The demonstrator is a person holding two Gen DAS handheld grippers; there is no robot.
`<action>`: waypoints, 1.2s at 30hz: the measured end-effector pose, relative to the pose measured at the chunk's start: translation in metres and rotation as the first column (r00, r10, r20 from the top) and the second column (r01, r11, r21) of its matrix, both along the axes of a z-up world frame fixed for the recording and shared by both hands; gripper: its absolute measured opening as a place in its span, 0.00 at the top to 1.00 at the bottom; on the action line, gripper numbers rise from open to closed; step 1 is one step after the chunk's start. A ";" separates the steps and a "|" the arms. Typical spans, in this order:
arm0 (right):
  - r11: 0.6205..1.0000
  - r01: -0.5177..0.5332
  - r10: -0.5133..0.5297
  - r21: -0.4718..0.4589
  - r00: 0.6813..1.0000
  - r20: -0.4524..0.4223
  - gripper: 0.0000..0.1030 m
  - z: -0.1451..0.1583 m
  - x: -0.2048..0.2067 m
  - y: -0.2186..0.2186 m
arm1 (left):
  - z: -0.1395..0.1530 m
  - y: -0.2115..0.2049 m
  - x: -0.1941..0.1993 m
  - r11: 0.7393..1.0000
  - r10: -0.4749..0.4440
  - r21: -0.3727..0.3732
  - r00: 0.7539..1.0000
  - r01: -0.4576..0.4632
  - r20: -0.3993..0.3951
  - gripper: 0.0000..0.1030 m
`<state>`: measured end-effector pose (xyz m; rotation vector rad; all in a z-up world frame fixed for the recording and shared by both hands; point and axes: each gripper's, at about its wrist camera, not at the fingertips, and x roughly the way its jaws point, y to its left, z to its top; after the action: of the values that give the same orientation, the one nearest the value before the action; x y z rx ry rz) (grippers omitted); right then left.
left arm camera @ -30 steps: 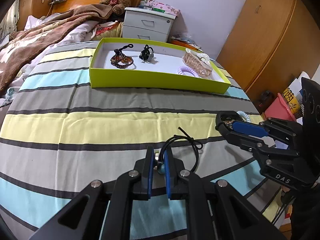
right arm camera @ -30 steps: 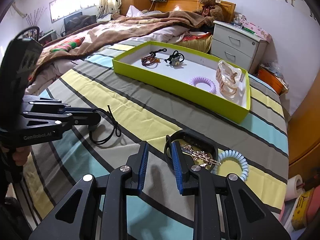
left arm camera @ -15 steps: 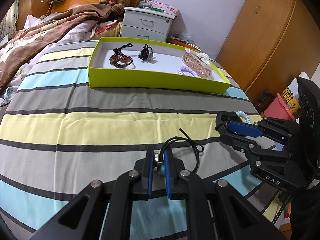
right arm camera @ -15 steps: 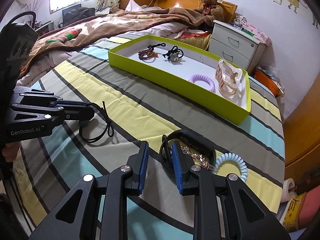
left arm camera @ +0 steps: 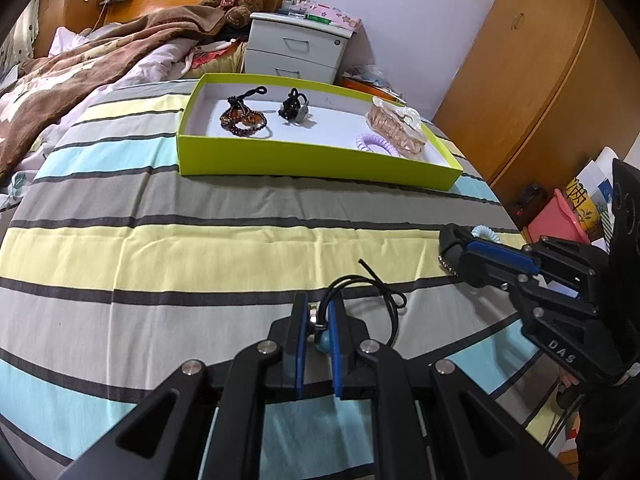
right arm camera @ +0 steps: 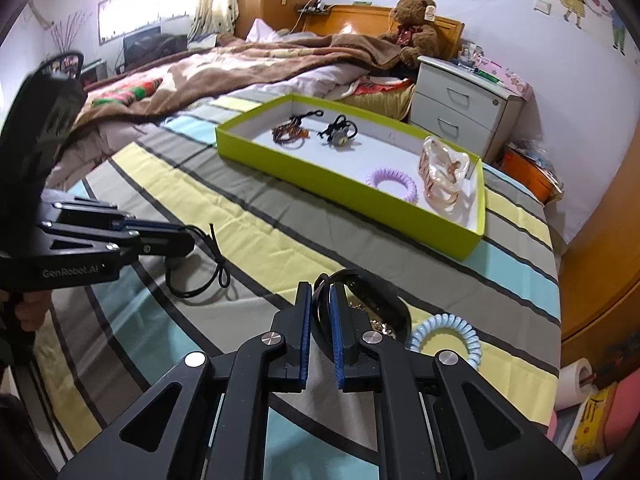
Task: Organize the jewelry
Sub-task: 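Lift the black band with the right tool beside the left tool, then shake the black band with the right tool to free the gold clip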
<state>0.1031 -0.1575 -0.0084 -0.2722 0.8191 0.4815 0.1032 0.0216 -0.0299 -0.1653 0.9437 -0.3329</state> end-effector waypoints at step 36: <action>0.998 -0.053 0.047 -0.036 0.990 -0.130 0.73 -0.010 0.043 -0.026 | -0.003 -0.002 0.006 1.000 0.006 -0.005 1.000 -0.006 -0.024 0.90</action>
<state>0.1459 -0.1833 -0.0187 -0.3005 0.9505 0.5347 0.1092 0.0198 -0.0327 -0.1773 0.9660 -0.3282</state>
